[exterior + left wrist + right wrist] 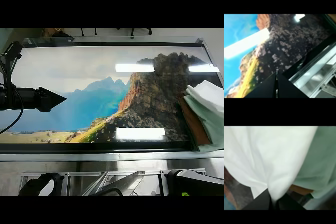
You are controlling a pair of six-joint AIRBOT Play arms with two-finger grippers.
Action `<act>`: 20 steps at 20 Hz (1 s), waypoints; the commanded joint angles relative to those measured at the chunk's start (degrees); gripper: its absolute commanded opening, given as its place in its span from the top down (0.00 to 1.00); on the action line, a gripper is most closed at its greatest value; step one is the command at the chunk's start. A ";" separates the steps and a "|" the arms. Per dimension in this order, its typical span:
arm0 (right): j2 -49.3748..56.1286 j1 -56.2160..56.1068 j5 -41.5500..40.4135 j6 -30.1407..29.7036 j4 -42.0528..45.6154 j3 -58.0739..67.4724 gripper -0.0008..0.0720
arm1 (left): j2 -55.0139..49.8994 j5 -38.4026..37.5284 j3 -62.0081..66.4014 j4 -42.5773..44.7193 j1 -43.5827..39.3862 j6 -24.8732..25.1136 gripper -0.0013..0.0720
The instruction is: Fold the shirts.
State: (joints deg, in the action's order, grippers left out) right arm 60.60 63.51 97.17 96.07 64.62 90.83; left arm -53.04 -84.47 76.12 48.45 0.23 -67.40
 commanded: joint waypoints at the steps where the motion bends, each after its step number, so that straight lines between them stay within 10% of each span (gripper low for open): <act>1: 0.09 0.70 4.87 1.27 8.81 -8.22 0.75 | 0.02 0.00 -0.02 -0.04 -0.02 0.09 0.96; 4: 0.17 0.74 1.75 1.86 12.02 -11.89 0.19 | 0.04 -0.04 -0.02 -0.02 -0.02 0.09 0.96; 5: 0.15 0.76 0.13 2.84 10.10 -10.84 0.18 | 0.04 -0.04 -0.02 -0.02 -0.02 0.09 0.96; 8: 0.11 -0.13 -8.09 1.18 -9.55 -6.40 0.32 | 0.02 1.16 -0.02 -0.13 -0.37 0.07 0.96; 9: -0.07 -1.01 -11.28 -2.08 -18.21 -5.73 0.69 | 0.04 2.43 -0.02 -0.72 -0.37 0.04 0.96; 10: -0.44 -2.51 -14.84 -5.18 -26.77 -5.66 0.84 | 0.04 3.39 0.00 -1.51 -0.33 0.04 0.96; 13: -2.36 -10.93 -20.31 -14.08 -35.63 -5.68 0.97 | 0.04 3.39 -0.02 -1.95 1.68 -2.19 0.96; 20: -18.45 -39.74 -20.83 -20.31 -22.45 -25.11 0.97 | 6.58 -1.75 -13.86 -1.44 -4.04 -6.49 0.96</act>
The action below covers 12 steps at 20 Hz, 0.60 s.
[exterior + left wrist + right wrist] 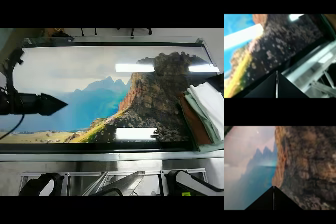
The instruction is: Fold the shirts.
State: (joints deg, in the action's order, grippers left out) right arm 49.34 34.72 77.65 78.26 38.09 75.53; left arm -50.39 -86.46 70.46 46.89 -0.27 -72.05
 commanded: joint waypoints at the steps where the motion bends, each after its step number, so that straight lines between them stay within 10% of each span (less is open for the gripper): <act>1: -11.15 -15.39 -2.08 -2.45 4.68 -16.46 0.97 | 6.56 2.67 -13.62 0.11 -5.60 -2.67 0.96; 5: -22.73 -29.14 -10.82 -0.42 4.83 -39.34 0.97 | 14.78 11.67 -34.56 0.02 -12.57 -5.09 0.96; 12: -21.59 -32.06 -11.08 -1.73 2.14 -42.27 0.97 | 19.12 13.81 -42.49 -0.02 -14.16 -5.60 0.96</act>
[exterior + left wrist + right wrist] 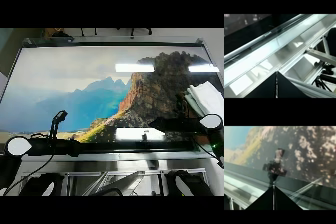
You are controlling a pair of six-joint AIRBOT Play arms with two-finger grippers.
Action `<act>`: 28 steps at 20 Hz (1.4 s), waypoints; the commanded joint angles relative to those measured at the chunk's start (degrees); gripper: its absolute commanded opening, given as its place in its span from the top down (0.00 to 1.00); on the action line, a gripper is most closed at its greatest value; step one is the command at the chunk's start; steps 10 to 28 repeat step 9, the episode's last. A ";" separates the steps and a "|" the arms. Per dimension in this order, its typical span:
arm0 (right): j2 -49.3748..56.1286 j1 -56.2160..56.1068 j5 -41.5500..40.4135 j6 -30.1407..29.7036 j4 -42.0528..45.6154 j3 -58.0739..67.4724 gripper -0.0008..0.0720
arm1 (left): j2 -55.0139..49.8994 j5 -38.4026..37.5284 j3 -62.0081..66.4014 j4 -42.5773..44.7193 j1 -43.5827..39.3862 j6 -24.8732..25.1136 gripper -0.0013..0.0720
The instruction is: Fold the shirts.
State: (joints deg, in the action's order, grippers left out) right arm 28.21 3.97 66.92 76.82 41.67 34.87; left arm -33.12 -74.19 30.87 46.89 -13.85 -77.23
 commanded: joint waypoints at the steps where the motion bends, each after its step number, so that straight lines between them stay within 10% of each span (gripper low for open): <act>1: -0.46 -1.31 -0.33 -0.35 -1.44 -1.62 0.97 | 2.23 2.01 -3.06 0.02 -0.59 -0.42 0.96; 28: -0.44 -1.25 -0.52 -0.35 -2.86 -1.62 0.97 | -2.62 2.38 -3.04 -0.09 -0.63 -0.13 0.96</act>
